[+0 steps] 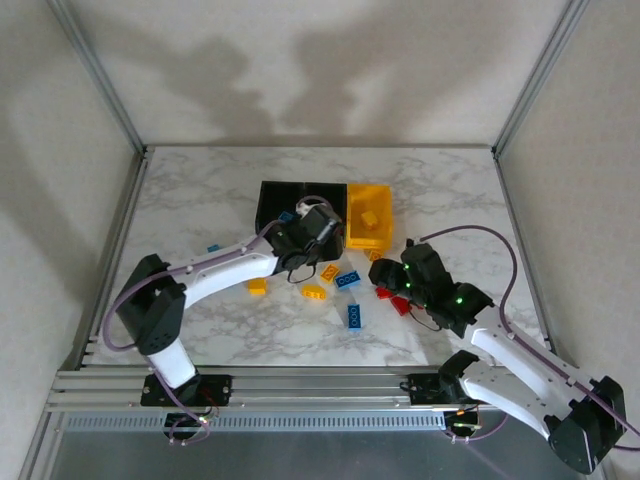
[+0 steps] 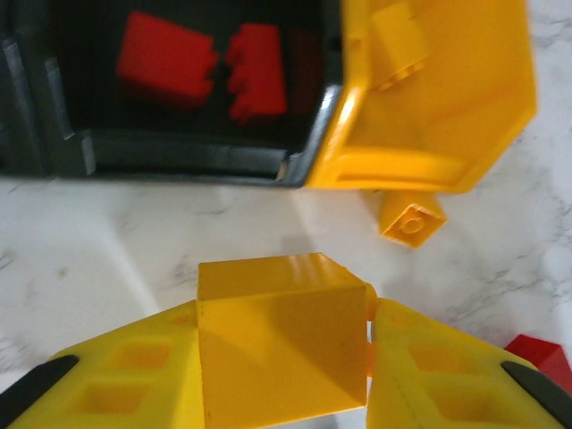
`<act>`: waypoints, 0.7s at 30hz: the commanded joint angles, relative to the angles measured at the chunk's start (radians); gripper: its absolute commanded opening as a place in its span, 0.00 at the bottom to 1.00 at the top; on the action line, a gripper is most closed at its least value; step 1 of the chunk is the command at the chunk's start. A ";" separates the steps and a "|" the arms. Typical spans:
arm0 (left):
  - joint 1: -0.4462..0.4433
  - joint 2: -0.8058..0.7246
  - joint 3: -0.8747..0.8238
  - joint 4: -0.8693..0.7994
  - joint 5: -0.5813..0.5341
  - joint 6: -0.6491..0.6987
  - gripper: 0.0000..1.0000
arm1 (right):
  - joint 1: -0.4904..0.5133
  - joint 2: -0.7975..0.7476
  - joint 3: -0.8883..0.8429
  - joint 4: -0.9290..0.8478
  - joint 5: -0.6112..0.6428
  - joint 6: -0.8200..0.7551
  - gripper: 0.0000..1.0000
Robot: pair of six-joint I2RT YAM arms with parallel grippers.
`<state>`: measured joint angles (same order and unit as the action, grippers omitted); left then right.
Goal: Sort the legos into containers by color
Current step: Pick up the lego from the center of the table, then place the lego in the container.
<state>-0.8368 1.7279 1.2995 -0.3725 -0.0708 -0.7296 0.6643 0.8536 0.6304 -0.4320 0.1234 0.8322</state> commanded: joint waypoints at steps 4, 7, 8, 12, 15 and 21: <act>-0.012 0.163 0.227 -0.075 0.006 0.070 0.30 | -0.041 -0.060 -0.060 -0.048 0.040 0.059 0.65; -0.012 0.242 0.337 -0.098 0.006 0.089 0.30 | -0.047 -0.089 -0.073 -0.059 0.044 0.067 0.65; -0.012 0.271 0.376 -0.109 0.004 0.097 0.30 | -0.048 -0.098 -0.074 -0.064 0.045 0.068 0.65; -0.012 0.390 0.523 -0.151 0.000 0.119 0.29 | -0.057 -0.122 -0.075 -0.083 0.051 0.067 0.65; -0.012 0.468 0.625 -0.188 -0.006 0.131 0.29 | -0.058 -0.139 -0.077 -0.094 0.054 0.065 0.65; -0.010 0.580 0.759 -0.237 -0.011 0.144 0.30 | -0.061 -0.161 -0.082 -0.110 0.064 0.065 0.65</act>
<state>-0.8429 2.2726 1.9945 -0.5339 -0.0685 -0.6186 0.6117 0.7090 0.5648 -0.5163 0.1612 0.8848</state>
